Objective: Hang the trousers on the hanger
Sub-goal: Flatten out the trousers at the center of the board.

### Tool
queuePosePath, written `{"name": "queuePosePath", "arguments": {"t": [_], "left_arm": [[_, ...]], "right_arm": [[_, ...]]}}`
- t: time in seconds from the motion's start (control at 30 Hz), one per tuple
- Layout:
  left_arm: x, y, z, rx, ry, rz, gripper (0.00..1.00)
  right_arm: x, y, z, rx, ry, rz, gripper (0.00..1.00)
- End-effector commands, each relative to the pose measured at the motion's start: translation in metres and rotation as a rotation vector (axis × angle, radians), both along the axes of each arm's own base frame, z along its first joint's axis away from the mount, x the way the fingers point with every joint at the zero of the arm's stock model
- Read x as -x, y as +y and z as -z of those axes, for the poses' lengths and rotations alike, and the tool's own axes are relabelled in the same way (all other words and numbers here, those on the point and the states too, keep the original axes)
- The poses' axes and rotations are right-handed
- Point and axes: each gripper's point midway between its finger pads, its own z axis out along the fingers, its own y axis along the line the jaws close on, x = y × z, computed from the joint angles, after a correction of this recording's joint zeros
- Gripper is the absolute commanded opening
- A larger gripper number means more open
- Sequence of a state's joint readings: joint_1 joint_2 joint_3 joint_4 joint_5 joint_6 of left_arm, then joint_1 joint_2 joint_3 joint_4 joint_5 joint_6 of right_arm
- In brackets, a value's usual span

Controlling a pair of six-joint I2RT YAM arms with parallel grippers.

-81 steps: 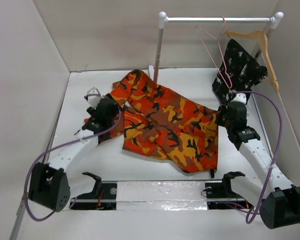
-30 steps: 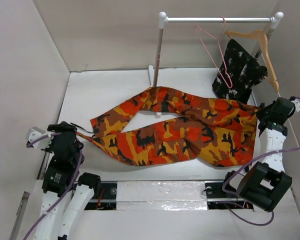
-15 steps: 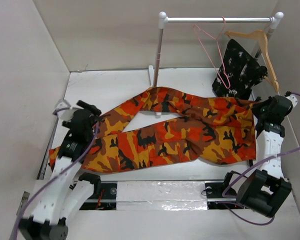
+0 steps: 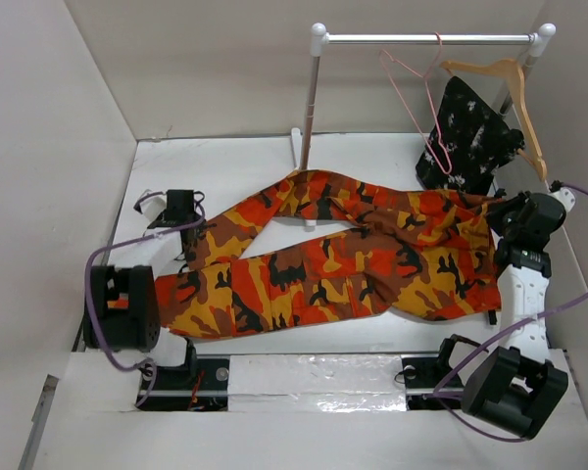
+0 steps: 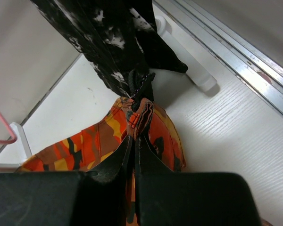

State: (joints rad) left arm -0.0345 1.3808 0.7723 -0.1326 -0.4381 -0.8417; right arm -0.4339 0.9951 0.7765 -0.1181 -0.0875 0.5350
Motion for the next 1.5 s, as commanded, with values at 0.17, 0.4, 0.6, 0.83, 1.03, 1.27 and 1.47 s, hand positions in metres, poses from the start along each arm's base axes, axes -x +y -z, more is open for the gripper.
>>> {"name": "queuePosePath", "arguments": {"t": [0.17,0.4,0.6,0.83,1.03,1.27,1.47], "left_arm": [[-0.030,-0.006,0.030,0.008,0.080,0.062,0.69],[-0.039,-0.006,0.058,0.050,0.167,0.054,0.27],[-0.050,0.017,0.045,0.099,0.129,0.033,0.00],[-0.075,0.068,-0.115,-0.037,-0.178,-0.025,0.00],[-0.060,0.091,-0.257,-0.108,-0.485,-0.123,0.00],[-0.019,0.095,-0.349,-0.178,-0.670,-0.181,0.00],[0.014,0.090,-0.402,-0.211,-0.786,-0.189,0.00]], "right_arm": [[-0.014,0.003,-0.023,0.037,-0.094,-0.049,0.00],[-0.013,0.002,-0.025,0.041,-0.099,-0.043,0.00],[-0.009,-0.006,-0.029,0.058,-0.101,-0.016,0.00],[-0.006,-0.004,-0.030,0.056,-0.095,-0.016,0.00],[0.011,-0.004,-0.056,0.085,-0.112,0.019,0.00],[0.057,-0.003,-0.102,0.161,-0.114,0.075,0.00],[0.111,0.000,-0.165,0.286,-0.202,0.192,0.00]]}}
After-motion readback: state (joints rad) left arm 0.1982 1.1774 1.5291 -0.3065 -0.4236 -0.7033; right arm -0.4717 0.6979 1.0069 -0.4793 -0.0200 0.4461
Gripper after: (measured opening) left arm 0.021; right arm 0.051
